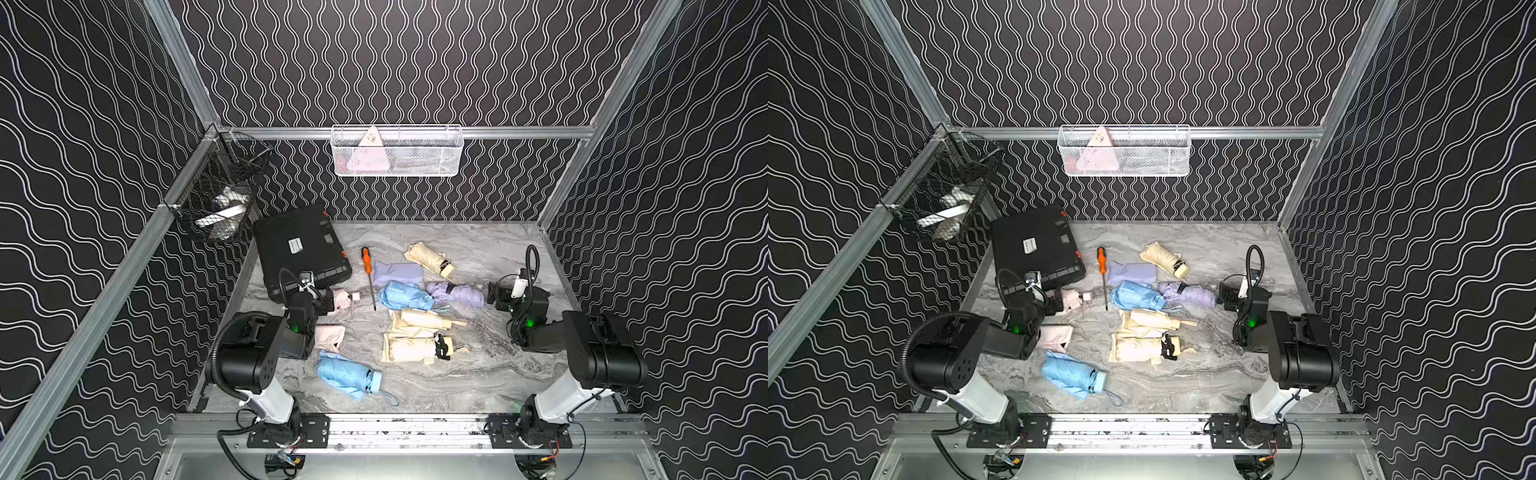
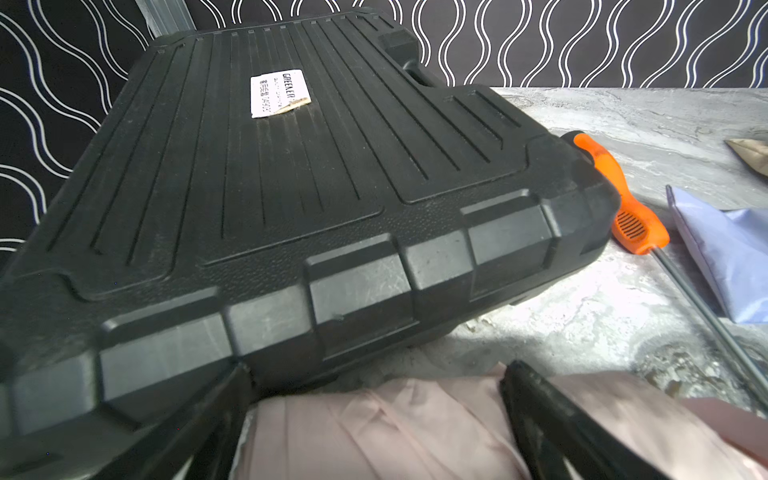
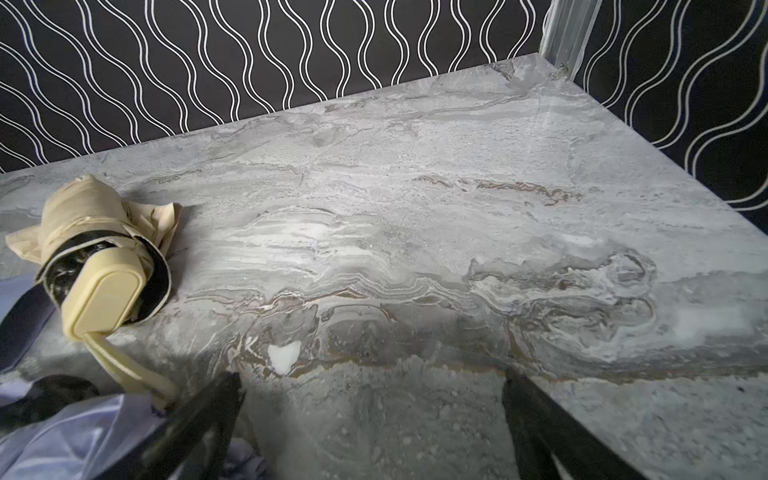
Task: Take umbrellas out of sleeves
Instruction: Reset both arms
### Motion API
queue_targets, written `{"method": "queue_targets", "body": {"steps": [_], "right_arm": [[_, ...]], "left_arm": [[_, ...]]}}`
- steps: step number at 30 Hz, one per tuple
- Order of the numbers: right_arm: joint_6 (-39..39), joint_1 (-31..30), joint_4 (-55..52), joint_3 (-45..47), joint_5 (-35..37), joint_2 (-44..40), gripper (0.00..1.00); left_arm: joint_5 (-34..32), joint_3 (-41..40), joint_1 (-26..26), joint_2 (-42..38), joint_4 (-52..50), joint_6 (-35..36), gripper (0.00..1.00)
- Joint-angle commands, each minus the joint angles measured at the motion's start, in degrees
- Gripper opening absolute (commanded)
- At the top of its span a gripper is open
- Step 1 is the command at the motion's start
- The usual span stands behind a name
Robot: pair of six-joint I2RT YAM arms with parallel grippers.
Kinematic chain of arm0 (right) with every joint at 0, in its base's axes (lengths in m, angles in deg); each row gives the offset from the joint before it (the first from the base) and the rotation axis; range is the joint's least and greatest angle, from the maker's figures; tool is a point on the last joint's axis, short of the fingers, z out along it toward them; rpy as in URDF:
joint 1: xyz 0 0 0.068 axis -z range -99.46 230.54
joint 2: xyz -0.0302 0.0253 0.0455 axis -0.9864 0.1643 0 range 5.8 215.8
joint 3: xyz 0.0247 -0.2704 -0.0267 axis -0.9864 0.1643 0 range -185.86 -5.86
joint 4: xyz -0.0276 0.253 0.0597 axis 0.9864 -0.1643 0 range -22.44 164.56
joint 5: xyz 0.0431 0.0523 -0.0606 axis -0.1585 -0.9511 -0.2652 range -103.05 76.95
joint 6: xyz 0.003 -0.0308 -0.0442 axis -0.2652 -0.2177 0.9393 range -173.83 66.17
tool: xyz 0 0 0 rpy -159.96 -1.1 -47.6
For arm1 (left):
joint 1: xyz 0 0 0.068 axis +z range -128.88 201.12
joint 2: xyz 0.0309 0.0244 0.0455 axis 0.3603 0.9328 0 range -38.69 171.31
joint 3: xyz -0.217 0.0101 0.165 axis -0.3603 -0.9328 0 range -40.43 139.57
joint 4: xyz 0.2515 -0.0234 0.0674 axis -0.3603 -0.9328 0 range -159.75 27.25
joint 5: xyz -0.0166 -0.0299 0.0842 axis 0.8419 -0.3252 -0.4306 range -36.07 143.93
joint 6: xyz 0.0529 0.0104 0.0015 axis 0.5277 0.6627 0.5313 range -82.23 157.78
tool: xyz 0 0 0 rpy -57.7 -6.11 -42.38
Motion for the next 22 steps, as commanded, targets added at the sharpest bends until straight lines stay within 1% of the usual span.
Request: {"method": "queue_targets", "body": {"steps": [1,22], "right_arm": [[-0.23,-0.05,0.38,0.02,0.56,-0.17,1.00],[-0.21,-0.10,0.22,-0.04,0.63,-0.31,1.00]], "left_arm": [[5.25,1.07,-0.06,0.28,0.65,3.05,0.99],[5.25,1.10,-0.05,0.28,0.64,3.05,0.99]]}}
